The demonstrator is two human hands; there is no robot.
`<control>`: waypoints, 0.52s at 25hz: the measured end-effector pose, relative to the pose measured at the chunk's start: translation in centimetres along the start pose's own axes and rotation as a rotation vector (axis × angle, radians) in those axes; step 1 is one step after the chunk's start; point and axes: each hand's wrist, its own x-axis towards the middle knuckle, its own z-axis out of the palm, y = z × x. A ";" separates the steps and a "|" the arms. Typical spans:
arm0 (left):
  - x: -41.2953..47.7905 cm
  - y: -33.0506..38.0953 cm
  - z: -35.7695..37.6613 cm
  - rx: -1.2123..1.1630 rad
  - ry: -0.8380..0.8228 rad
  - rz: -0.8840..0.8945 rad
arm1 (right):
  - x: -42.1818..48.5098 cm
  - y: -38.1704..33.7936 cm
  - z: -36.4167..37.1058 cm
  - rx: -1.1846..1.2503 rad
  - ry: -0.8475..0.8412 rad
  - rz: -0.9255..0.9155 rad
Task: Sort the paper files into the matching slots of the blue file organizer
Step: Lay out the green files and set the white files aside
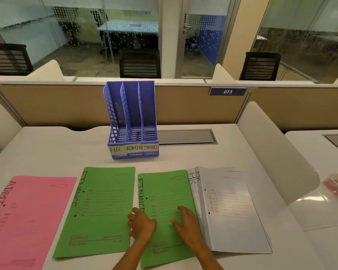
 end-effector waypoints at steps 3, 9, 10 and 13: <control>0.8 -0.7 -0.5 -0.113 -0.059 -0.049 | 0.0 -0.2 0.3 -0.020 -0.012 0.029; 2.1 -1.9 -1.7 -0.335 -0.198 -0.038 | 0.3 -1.1 0.2 0.050 0.007 0.117; 2.2 -1.9 -2.0 -0.354 -0.225 -0.027 | 0.2 -1.3 0.1 0.063 0.017 0.134; 2.0 -1.4 -3.5 -0.434 -0.287 0.002 | 0.3 -2.3 -0.2 0.092 0.076 0.163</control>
